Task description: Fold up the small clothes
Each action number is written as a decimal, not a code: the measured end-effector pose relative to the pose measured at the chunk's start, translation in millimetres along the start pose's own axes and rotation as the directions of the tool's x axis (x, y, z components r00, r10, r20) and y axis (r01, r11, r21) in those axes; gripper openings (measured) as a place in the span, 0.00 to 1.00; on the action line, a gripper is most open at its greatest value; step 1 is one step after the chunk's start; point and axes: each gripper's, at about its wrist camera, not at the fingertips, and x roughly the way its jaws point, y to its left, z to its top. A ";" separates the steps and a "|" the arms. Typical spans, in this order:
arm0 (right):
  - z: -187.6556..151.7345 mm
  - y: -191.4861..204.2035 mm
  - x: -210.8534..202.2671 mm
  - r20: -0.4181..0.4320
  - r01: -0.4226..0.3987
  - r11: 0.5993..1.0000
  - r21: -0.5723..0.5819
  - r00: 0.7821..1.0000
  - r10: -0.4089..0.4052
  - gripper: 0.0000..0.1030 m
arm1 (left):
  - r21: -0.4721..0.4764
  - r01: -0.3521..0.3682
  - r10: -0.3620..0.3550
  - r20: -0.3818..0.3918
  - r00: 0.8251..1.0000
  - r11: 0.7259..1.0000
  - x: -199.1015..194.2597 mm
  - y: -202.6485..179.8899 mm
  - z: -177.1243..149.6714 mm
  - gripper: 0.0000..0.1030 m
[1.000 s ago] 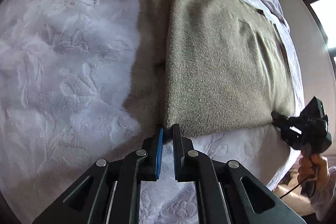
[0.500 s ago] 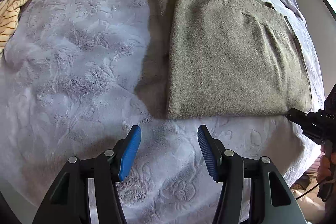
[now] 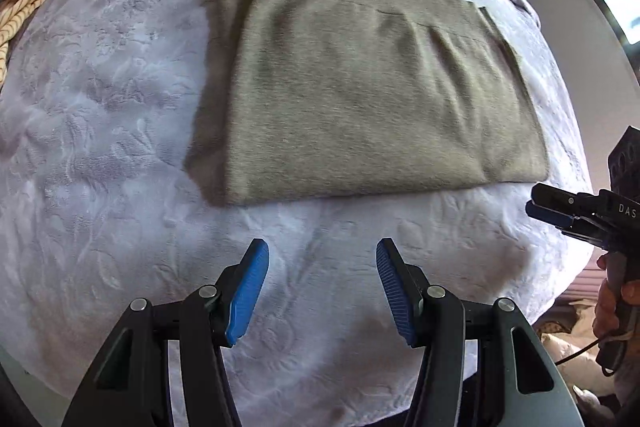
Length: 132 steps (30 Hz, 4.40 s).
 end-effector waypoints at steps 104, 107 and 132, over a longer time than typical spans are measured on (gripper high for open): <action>0.4 60.9 50.9 -0.138 -0.003 0.987 -0.162 0.990 -0.019 1.00 | -0.297 0.139 -0.127 0.059 0.990 0.945 25.8 47.4 3.2 0.86; 0.5 64.4 64.4 -0.150 -0.038 0.989 -0.141 0.989 0.017 1.00 | -0.304 0.153 -0.139 0.068 0.988 0.940 28.3 55.2 2.3 0.86; 14.0 49.7 105.0 -0.167 -0.197 0.979 0.061 0.965 0.204 1.00 | -0.369 0.250 -0.221 0.120 0.968 0.895 48.9 59.3 10.4 0.86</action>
